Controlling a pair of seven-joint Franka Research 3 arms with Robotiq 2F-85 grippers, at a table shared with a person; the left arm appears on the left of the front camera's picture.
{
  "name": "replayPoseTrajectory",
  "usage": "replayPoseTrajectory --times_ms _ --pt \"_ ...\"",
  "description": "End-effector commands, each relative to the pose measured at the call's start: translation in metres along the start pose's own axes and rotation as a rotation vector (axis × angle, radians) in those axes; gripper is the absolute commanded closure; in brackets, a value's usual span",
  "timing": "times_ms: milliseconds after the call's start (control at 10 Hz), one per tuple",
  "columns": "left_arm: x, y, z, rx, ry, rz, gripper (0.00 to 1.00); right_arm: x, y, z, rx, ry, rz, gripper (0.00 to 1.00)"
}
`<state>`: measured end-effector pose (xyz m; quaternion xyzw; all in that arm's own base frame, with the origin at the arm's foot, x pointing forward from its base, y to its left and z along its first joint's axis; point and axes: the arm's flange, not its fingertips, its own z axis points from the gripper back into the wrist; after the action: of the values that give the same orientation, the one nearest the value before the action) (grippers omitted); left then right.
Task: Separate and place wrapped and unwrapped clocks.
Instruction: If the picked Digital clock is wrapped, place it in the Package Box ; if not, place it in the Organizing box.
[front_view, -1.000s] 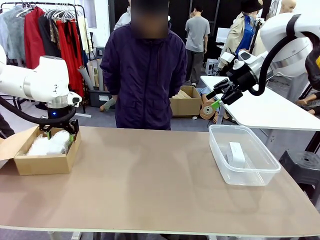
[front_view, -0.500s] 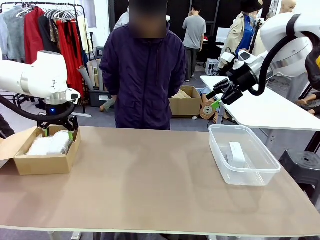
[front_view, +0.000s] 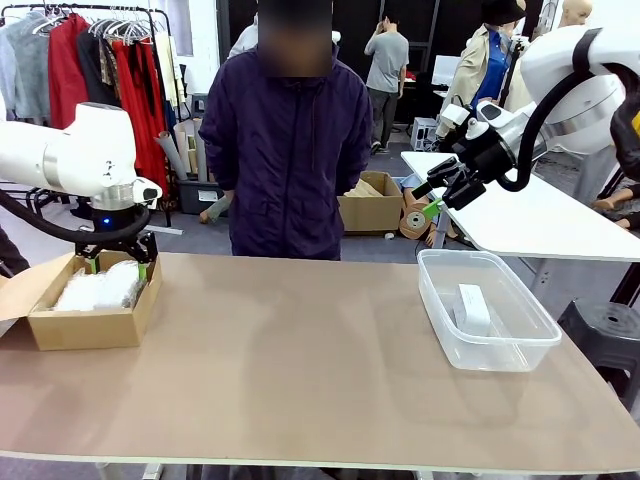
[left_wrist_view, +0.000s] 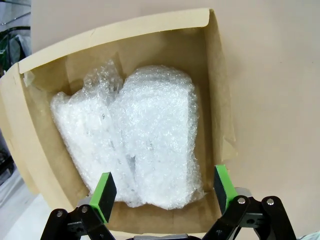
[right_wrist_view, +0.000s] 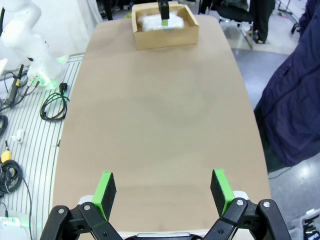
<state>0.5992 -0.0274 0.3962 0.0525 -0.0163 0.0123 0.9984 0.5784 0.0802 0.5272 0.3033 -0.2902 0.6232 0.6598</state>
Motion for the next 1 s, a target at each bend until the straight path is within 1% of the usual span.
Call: replayPoseTrajectory --times_ms 0,500,600,700,800,900 --pt "0.001 0.002 0.001 0.004 -0.007 0.0 0.0 0.001 0.002 0.001 -0.001 0.005 0.003 0.0" --pt "0.0 0.0 0.0 0.0 0.0 0.0 0.0 0.001 0.002 0.001 -0.001 0.005 0.003 0.0" --pt "0.002 0.0 -0.004 -0.024 0.102 -0.052 0.0 0.001 0.002 0.001 -0.001 0.005 0.003 0.0" --pt "0.006 0.002 -0.005 -0.06 0.157 -0.127 0.0 0.001 0.002 0.001 -0.001 0.005 0.003 0.0" --pt "0.013 0.016 0.008 -0.118 0.232 -0.258 0.0 0.001 0.002 0.001 -0.001 0.005 0.003 0.0" --pt "0.011 0.014 0.015 -0.173 0.242 -0.339 0.0 0.001 0.002 0.001 -0.001 0.005 0.003 0.0"
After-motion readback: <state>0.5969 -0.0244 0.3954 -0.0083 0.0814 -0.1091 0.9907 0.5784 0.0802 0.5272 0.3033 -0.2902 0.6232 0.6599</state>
